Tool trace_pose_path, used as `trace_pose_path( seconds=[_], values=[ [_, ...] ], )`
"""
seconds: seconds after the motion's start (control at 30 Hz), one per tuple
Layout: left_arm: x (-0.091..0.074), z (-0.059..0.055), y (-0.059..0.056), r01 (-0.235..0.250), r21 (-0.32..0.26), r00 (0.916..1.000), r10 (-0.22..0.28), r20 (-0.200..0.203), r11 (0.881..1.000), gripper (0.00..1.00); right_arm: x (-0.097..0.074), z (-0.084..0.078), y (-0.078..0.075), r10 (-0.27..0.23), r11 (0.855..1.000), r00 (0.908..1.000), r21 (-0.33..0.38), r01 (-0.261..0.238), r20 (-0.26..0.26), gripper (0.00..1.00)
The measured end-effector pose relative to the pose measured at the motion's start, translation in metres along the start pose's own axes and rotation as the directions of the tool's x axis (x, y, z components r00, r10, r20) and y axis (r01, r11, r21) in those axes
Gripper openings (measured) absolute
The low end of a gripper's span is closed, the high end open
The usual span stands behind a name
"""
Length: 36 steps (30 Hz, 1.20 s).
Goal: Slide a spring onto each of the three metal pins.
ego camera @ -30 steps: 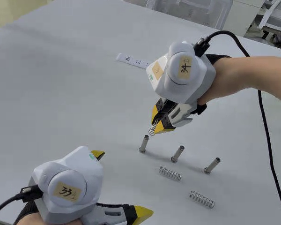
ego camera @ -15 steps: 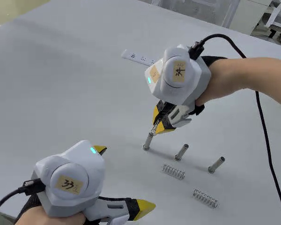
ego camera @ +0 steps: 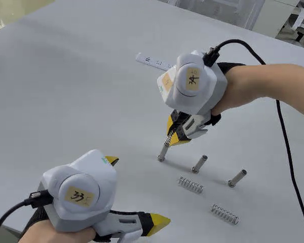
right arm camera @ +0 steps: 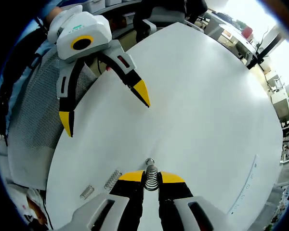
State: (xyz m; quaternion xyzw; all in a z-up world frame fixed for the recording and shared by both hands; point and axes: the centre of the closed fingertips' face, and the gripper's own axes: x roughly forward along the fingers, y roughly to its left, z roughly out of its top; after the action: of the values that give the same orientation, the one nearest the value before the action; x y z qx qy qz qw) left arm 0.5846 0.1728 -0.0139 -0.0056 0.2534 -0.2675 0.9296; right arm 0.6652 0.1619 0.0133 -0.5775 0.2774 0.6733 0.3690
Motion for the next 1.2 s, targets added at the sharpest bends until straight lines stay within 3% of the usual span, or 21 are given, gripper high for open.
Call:
trace_pose_path(
  seconds=[0.67,1.2],
  values=[
    [0.0,-0.004,-0.001,0.004,-0.007,0.9999,-0.004,-0.015,1.0,0.9,0.026,-0.001,0.001,0.031,0.999,0.9977,-0.033,-0.033,-0.061,0.08],
    [0.0,-0.006,-0.001,0.001,-0.017,0.9998,-0.002,-0.02,1.0,0.89,0.049,-0.005,0.002,0.048,0.999,0.9954,-0.015,-0.049,-0.083,0.08]
  ],
)
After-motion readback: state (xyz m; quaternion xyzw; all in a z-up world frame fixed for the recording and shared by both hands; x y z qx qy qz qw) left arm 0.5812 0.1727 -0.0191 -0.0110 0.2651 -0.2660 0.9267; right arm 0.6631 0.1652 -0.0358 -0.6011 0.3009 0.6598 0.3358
